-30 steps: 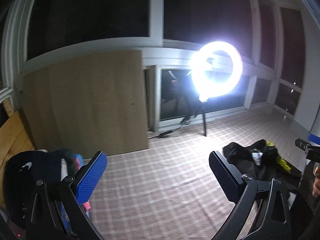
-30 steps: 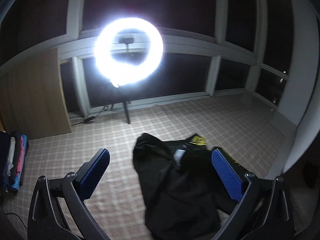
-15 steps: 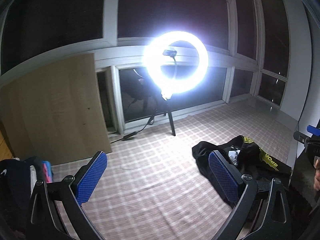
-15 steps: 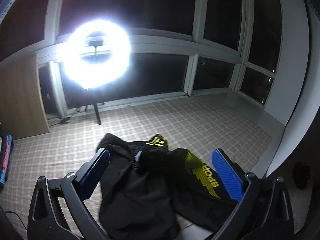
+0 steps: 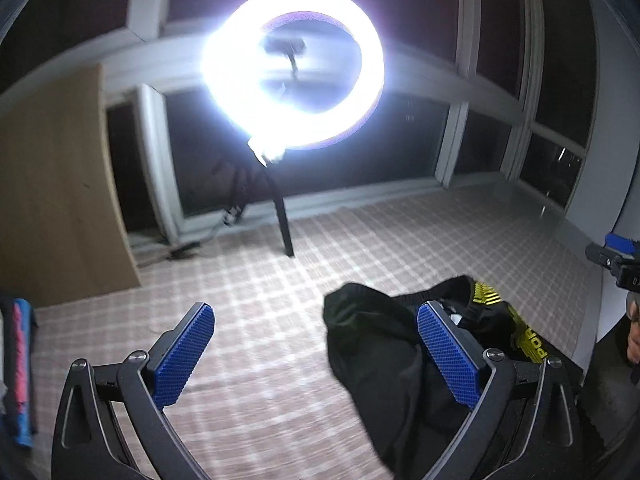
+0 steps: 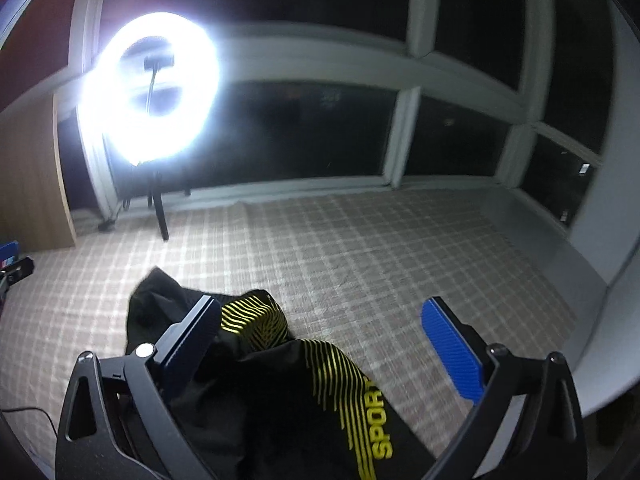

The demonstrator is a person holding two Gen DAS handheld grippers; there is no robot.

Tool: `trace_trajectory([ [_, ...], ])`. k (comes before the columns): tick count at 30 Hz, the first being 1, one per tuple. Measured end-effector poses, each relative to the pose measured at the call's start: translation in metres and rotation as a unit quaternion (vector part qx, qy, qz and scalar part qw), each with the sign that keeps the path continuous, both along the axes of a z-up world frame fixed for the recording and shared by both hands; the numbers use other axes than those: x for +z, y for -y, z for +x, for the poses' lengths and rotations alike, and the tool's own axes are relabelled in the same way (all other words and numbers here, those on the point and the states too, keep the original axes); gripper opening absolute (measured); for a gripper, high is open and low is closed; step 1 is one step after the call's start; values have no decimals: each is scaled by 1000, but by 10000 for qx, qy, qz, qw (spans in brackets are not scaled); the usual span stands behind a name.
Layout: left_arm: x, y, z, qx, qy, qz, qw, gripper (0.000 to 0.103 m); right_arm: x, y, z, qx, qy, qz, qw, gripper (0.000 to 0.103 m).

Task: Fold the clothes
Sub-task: 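Move both grippers toward the black track pants lying on the rug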

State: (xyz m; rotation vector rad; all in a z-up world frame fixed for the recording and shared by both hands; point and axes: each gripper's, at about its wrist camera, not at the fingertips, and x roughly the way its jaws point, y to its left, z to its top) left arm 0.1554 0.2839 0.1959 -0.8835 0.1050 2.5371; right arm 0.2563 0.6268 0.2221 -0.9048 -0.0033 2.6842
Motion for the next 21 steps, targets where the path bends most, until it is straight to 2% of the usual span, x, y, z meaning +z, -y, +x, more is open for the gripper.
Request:
trace_trajectory([
  [3, -22, -24, -13, 4, 252, -179, 9995, 102, -22, -22, -27, 260, 254, -191, 9992, 95],
  [6, -35, -38, -24, -8, 403, -266, 9988, 102, -46, -37, -55, 641, 475, -638, 9948, 95],
  [10, -55, -58, -39, -52, 624, -379, 9973, 102, -83, -37, -87, 1182, 817, -1071, 9838, 95],
  [13, -73, -75, -58, -253, 875, -461, 9948, 102, -103, -35, -106, 1350, 1062, -1094, 9790, 95],
  [16, -90, -94, -74, -403, 1030, -576, 9922, 102, -111, -38, -116, 1529, 1238, -1084, 9745, 95],
  [18, -104, -107, -86, -384, 1040, -794, 9907, 102, -110, -43, -120, 1664, 1277, -990, 9727, 95],
  [21, -127, -125, -103, -459, 1168, -1092, 9861, 102, -112, -52, -126, 1826, 1337, -1099, 9678, 95],
])
